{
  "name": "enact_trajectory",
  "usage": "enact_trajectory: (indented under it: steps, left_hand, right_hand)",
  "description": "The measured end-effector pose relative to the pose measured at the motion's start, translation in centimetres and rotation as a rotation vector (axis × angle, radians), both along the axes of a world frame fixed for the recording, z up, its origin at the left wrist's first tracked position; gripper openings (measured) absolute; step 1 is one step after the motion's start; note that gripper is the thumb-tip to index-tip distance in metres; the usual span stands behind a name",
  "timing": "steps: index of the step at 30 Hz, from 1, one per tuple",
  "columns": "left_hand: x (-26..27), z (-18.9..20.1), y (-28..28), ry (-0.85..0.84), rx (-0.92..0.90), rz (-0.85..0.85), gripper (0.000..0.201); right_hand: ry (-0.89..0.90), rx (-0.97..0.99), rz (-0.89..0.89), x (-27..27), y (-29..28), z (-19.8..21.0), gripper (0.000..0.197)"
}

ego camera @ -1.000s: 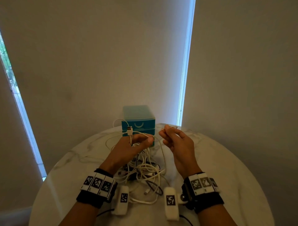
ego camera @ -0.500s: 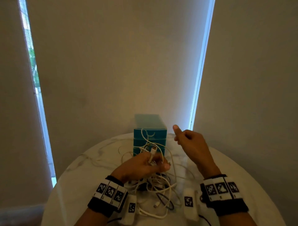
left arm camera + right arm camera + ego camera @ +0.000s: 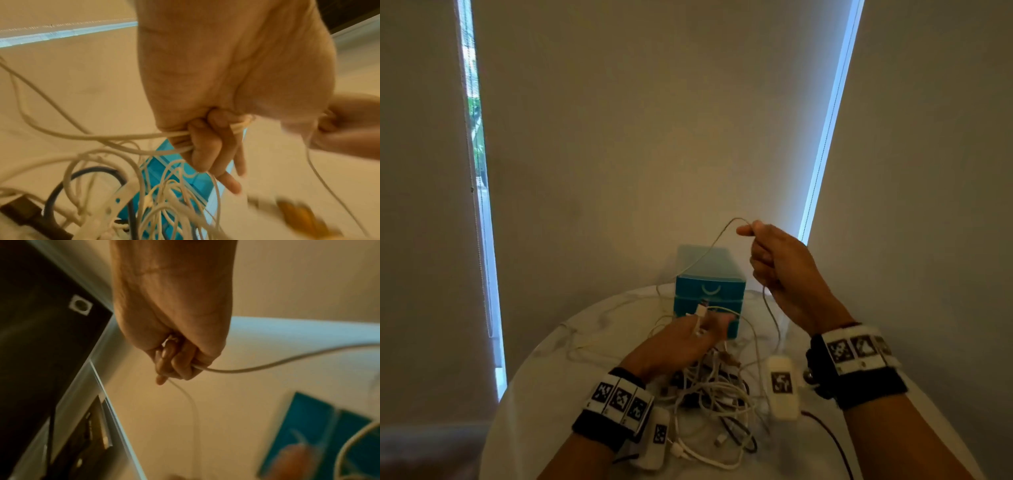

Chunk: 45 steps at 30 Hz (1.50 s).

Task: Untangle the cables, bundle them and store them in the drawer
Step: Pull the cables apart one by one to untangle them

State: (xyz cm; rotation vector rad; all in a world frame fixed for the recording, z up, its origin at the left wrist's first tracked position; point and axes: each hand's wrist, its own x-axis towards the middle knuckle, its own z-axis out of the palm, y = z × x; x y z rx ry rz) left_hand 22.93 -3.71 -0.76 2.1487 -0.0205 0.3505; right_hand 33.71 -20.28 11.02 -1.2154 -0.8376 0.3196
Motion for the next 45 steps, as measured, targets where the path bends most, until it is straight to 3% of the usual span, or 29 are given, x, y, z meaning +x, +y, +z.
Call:
enact_trajectory:
  steps: [2,5,7,10,12,14,16,18,20,23,26,29,32,35,39,42,45]
  left_hand:
    - [0.3,0.7,0.4,-0.066,-0.354,0.119,0.081]
    - [0.5,1.5,1.1,-0.298,-0.815,0.119,0.076]
    - [0.1,1.5,2.2,-0.452,-0.951,0.182,0.067]
    - [-0.3,1.0,4.4,-0.569,-1.061,0.270,0.060]
    - [-0.4,1.0,4.7,-0.563,-1.064,0.257,0.056]
    - [-0.6,1.2,3.5,-0.419,-0.968,0.160,0.048]
    - [-0.7,1.1,1.4,-0.174,-0.688,-0.010,0.043]
    - [-0.6,0.8,-0.8,0.073,-0.378,-0.211,0.044]
    - [-0.3,0.6,-2.6,0.282,-0.200,-0.395,0.043]
    - [0.2,0.5,-4.4,0.462,-0.037,-0.556,0.040]
    - [0.4,0.2,-5.2,0.554,-0.011,-0.638,0.041]
    - [0.2,0.6,-5.2,0.547,-0.012,-0.596,0.041]
    - [0.1,1.2,-4.7,0.495,0.013,-0.494,0.040]
    - [0.3,1.1,-4.1,0.444,0.054,-0.455,0.042]
    - [-0.5,1.5,-2.4,0.305,0.107,-0.339,0.032]
    - [-1.3,1.7,-0.6,0.099,-0.090,-0.047,0.037]
    - [-0.4,1.7,-0.3,-0.092,-0.385,0.200,0.068]
  right_hand:
    - [-0.026,-0.028,-0.002,-0.3,-1.6,-3.1,0.035]
    - [0.109,-0.061,0.087,0.0,-2.4,-9.0,0.032]
    - [0.074,-0.173,0.061,0.4,-2.5,-11.5,0.031]
    - [-0.119,-0.447,-0.036,1.0,-3.4,-13.2,0.032]
    - [-0.173,-0.528,-0.095,1.4,-3.7,-13.6,0.031]
    - [-0.230,-0.542,-0.218,1.7,-3.7,-13.9,0.018]
    - [-0.253,-0.445,-0.378,1.9,-3.7,-13.9,0.016]
    - [-0.186,-0.315,-0.402,1.7,-3.6,-13.1,0.024]
    - [0.010,-0.277,-0.230,0.7,-3.0,-12.2,0.043]
    - [0.352,-0.274,0.144,-0.8,-2.3,-11.7,0.068]
    - [0.395,-0.133,0.243,-1.7,-2.0,-11.1,0.060]
    - [0.406,0.112,0.070,-0.8,-2.1,-10.8,0.034]
    - [0.523,0.305,-0.056,0.9,-2.8,-11.4,0.031]
    - [0.607,0.373,-0.122,1.5,-3.2,-12.1,0.035]
    - [0.450,0.287,-0.261,2.6,-3.8,-12.3,0.028]
    - [0.324,0.181,-0.279,2.5,-4.7,-11.8,0.026]
    - [0.139,-0.057,-0.198,0.5,-4.0,-11.7,0.027]
